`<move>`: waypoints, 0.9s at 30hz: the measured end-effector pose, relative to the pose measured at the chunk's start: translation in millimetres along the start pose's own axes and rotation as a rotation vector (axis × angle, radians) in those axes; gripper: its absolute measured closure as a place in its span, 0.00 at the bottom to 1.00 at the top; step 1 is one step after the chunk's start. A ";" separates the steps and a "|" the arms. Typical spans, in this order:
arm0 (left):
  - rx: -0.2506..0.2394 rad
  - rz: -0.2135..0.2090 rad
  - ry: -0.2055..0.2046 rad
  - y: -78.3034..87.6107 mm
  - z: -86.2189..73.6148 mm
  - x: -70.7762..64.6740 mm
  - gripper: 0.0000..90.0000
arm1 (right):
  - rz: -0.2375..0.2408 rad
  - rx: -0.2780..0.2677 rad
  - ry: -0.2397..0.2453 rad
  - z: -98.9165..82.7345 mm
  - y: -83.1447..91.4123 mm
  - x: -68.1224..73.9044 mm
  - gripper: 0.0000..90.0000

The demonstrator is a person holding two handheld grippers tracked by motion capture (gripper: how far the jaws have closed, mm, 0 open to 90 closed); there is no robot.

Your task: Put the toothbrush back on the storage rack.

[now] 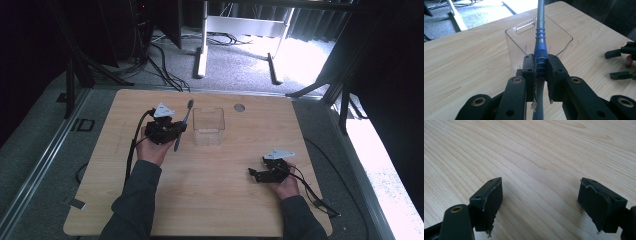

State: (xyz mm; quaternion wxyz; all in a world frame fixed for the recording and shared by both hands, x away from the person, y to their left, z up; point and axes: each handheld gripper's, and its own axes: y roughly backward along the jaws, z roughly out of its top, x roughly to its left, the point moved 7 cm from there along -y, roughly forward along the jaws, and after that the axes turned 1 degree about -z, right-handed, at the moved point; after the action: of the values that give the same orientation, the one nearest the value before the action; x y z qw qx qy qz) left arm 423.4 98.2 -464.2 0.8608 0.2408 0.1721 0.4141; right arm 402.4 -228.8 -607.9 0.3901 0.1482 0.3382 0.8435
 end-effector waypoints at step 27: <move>-0.081 -0.022 0.004 -3.9 7.8 -5.1 0.87 | 0.000 0.000 0.001 0.0 0.0 -0.1 0.22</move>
State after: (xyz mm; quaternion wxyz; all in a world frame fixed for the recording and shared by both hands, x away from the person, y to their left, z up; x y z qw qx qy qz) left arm 426.7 90.0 -459.4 0.8741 0.2031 0.1596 0.4115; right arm 402.5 -228.8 -607.9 0.3901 0.1478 0.3382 0.8436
